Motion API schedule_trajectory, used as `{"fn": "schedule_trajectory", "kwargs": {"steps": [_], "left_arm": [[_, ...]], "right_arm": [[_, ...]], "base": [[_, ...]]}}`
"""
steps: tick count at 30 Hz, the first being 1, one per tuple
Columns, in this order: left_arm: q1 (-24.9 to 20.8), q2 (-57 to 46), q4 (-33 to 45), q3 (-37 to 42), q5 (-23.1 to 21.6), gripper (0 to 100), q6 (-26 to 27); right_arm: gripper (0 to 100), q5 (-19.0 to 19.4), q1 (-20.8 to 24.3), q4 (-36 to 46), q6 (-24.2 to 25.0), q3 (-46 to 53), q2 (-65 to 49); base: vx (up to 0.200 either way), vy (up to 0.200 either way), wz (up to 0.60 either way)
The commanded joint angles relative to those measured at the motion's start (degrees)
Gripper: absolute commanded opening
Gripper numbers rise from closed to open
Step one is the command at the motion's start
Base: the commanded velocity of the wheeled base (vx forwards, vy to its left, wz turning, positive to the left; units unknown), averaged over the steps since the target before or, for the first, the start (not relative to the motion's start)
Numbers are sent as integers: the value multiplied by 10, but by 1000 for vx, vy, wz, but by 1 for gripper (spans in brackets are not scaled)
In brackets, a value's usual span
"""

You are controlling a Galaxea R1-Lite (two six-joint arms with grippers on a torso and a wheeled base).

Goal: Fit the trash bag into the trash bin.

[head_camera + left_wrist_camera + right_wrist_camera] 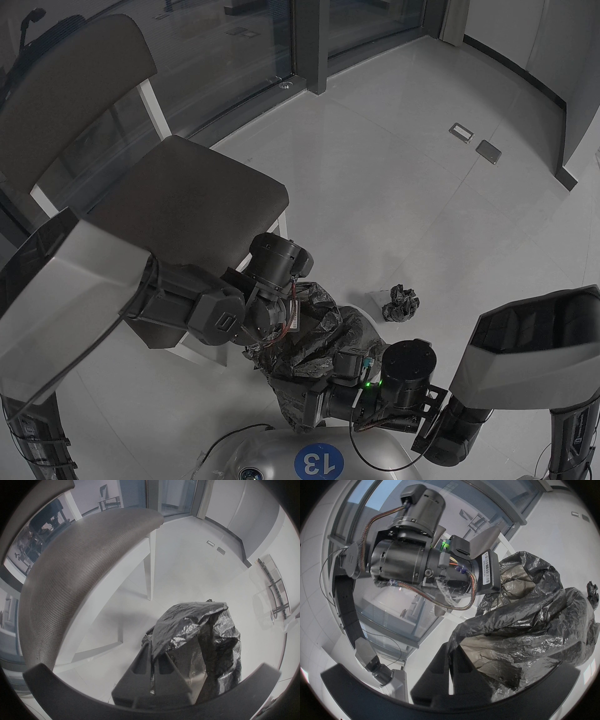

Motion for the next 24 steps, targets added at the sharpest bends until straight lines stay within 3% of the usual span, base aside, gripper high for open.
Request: {"fn": "schedule_trajectory", "kwargs": {"steps": [1,24], "left_arm": [[0,-13,0,0,0,0,-1],[-10,-25,-1,-1,0,0,7]], "right_arm": [[0,0,-4,-7,10,-20,13],[0,-12,-15,-8,44,-46,62]], "base": [[0,0,0],[0,0,0]]}}
